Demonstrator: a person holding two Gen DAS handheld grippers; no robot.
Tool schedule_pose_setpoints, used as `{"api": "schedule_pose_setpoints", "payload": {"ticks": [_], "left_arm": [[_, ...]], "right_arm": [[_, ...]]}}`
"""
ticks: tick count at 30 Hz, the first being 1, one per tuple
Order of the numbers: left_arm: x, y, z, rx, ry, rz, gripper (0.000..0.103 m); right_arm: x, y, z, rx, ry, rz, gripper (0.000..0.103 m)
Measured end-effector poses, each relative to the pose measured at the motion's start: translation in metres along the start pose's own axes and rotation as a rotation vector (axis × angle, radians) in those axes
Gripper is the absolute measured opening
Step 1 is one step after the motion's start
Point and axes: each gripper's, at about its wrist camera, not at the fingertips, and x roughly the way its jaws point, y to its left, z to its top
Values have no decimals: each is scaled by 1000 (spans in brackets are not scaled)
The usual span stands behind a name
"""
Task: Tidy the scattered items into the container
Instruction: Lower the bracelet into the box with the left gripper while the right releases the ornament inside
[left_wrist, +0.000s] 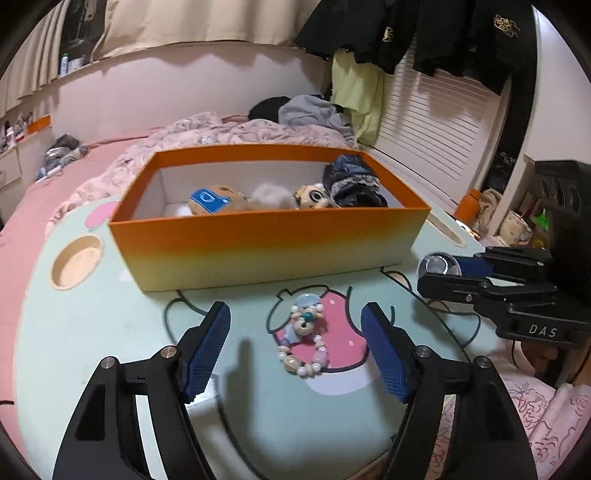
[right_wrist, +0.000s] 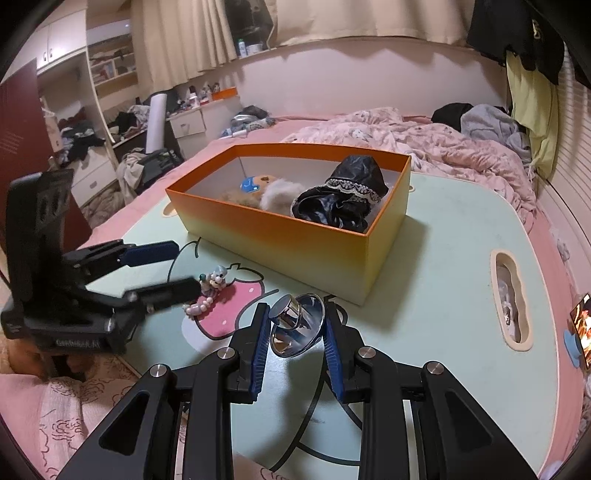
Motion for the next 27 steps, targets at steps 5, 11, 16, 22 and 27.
{"api": "schedule_pose_setpoints", "payload": {"ticks": [5, 11, 16, 22, 27], "left_arm": [[21, -10, 0, 70, 57, 36, 35], [18, -10, -3, 68, 28, 27, 19], [1, -4, 2, 32, -17, 2, 18], [-16, -4, 17, 21, -71, -11, 18], [-31, -5, 31, 32, -114, -17, 18]], "right_arm": [[1, 0, 0, 11, 5, 9, 27], [2, 0, 0, 18, 0, 10, 27], [1, -1, 1, 14, -2, 6, 27], [-3, 1, 5, 6, -17, 10, 27], [-8, 5, 16, -9, -39, 21, 27]]}}
